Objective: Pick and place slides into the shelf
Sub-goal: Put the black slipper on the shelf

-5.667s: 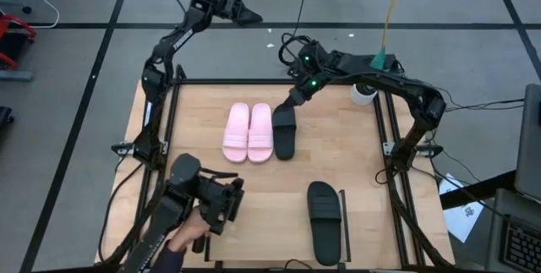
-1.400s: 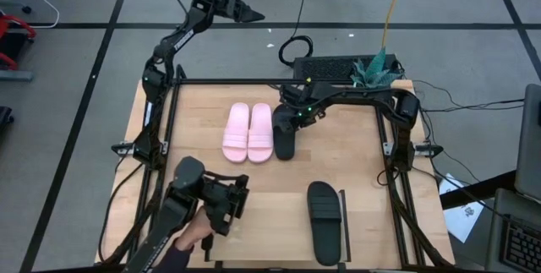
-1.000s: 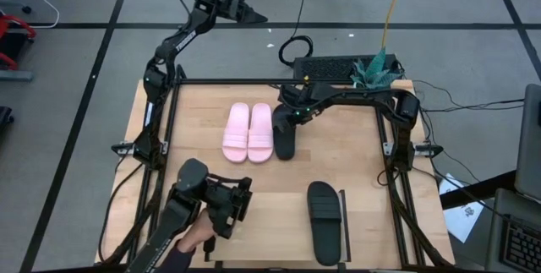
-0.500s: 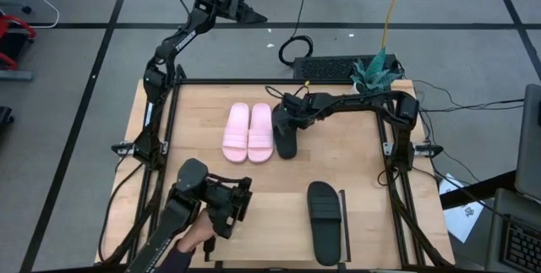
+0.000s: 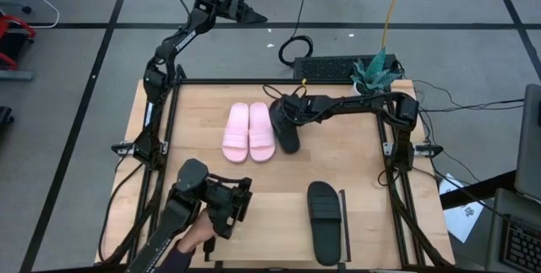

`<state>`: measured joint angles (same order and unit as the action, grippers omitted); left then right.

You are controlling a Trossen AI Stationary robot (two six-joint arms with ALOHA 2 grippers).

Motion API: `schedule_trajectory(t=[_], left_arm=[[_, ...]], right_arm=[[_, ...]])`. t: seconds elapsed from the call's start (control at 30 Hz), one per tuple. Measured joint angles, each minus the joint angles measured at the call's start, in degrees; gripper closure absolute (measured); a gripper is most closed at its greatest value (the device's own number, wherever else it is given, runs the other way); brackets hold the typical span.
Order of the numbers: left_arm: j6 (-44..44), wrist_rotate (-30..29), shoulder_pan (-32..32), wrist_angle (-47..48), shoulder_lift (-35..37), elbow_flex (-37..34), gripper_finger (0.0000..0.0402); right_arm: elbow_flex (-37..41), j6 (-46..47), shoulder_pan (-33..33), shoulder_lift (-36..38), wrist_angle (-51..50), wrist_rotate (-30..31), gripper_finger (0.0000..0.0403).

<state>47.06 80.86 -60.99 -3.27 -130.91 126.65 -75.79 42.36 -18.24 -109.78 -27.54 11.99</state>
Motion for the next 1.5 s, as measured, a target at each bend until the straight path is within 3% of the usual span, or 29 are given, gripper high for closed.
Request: schedule_trajectory(t=[0.23,0.57,1.23,1.5], left_arm=[[0.01,0.11,-0.02,0.0,0.0,0.0,0.0289],[0.07,0.16,-0.02,0.0,0.0,0.0,0.0289],[0.02,0.28,-0.04,0.0,0.0,0.0,0.0289],[-0.06,0.28,-0.04,0.0,-0.02,0.0,0.0289]], right_arm=[[0.62,-0.03,0.0,0.02,0.9,2.16,0.0218],[10.27,2.92,-0.22,0.55,17.67,-0.58,0.0218],[11.02,3.34,-1.27,1.07,22.94,-1.49,0.0219],[11.02,3.32,-1.86,1.07,22.61,0.45,0.0289]])
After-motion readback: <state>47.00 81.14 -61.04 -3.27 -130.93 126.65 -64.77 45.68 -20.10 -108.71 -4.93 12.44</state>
